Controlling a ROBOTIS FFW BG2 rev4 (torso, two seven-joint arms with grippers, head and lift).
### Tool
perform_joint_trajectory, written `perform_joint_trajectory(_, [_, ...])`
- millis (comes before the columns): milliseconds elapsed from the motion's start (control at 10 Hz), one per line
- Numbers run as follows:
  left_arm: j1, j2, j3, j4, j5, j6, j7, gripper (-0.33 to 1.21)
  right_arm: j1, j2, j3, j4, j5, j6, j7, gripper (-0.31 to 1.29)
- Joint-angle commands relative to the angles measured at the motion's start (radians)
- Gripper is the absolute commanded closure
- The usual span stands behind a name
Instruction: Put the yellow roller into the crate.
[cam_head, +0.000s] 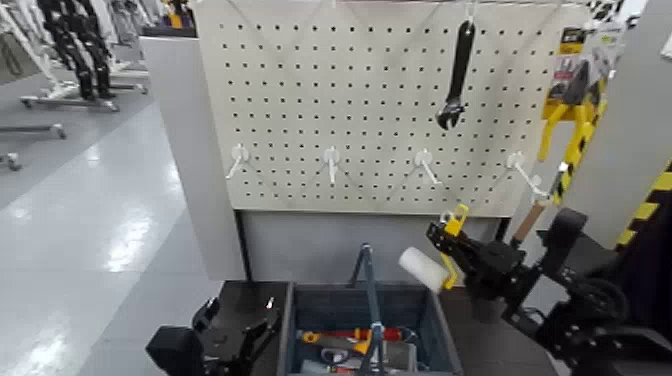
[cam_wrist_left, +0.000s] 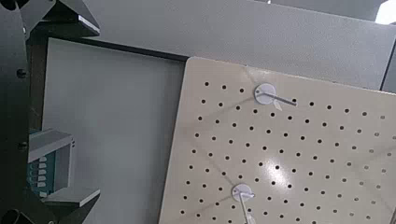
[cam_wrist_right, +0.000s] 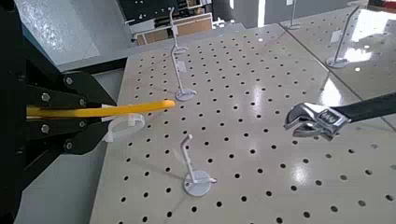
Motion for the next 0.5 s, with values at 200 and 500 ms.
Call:
perform_joint_trajectory(200, [-0.002,0.002,-0.005,0.000,0.000,0.000,0.000,0.10,0.030,0.032,-0.003,0.069,-0.061,0.016,-0.022,1.28])
perform_joint_trajectory(500, [-0.006,0.003,-0.011,0.002,0.001,0.002,-0.002,0.10,0.022,0.038,0.029,0.126,-0.078,0.039,-0.032,1.28])
